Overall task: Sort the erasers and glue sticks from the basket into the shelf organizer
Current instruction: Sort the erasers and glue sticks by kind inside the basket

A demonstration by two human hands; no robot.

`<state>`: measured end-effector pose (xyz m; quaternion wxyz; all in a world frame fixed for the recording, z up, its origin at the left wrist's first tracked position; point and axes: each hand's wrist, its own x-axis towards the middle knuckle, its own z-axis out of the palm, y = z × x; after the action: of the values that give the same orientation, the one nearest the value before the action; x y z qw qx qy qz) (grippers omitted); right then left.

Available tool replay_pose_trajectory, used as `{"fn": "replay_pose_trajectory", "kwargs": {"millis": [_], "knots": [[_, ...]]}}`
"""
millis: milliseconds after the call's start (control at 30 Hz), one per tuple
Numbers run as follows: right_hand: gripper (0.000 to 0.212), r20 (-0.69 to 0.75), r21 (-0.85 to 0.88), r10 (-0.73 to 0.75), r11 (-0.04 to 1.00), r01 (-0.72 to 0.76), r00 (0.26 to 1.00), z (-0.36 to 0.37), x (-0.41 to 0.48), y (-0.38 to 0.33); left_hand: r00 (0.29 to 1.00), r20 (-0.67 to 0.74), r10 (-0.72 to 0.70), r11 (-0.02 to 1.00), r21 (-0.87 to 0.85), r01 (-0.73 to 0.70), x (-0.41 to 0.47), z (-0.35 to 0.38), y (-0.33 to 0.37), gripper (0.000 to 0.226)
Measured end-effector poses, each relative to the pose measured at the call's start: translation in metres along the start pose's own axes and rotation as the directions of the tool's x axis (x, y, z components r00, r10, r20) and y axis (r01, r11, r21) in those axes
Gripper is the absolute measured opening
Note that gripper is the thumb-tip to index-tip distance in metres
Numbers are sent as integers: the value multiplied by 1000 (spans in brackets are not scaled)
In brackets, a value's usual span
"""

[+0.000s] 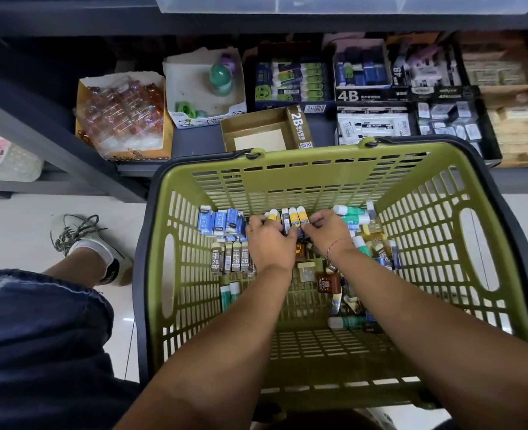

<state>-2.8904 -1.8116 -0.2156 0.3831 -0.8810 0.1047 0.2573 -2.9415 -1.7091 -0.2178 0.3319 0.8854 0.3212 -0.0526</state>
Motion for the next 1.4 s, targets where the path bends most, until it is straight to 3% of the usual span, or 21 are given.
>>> {"fn": "replay_pose_trajectory", "kwargs": {"millis": [367, 533, 833, 1033, 1133, 1233, 1300, 1400], "knots": [[27, 17, 63, 11, 998, -12, 1000, 2, 2, 1, 1000, -3, -3, 998, -66, 3, -3, -1, -11, 24], [28, 24, 50, 11, 999, -12, 1000, 2, 4, 2, 998, -55, -15, 993, -120, 8, -5, -4, -10, 6], [30, 136, 95, -28, 995, 15, 990, -2, 1, 1, 997, -74, -8, 994, -110, 0, -5, -5, -9, 25], [30, 287, 160, -30, 987, -17, 958, -23, -7, 2, 999, -33, 19, 992, -126, -23, -16, -14, -23, 33], [15, 306, 52, -82, 996, 69, 949, -36, -9, 7, 997, 22, 68, 995, -78, -66, -24, -27, -36, 27], [12, 450, -116, -101, 979, 171, 887, -40, -15, 14, 924, 361, 126, 989, 24, -144, -35, -36, -45, 25], [34, 523, -345, -113, 878, 331, 845, -38, -20, 20, 861, 495, 117, 967, 140, -212, -40, -34, -50, 38], [61, 583, -580, -92, 649, 492, 808, -38, -30, 33, 842, 535, 75, 964, 178, -199, -42, -24, -53, 63]]}}
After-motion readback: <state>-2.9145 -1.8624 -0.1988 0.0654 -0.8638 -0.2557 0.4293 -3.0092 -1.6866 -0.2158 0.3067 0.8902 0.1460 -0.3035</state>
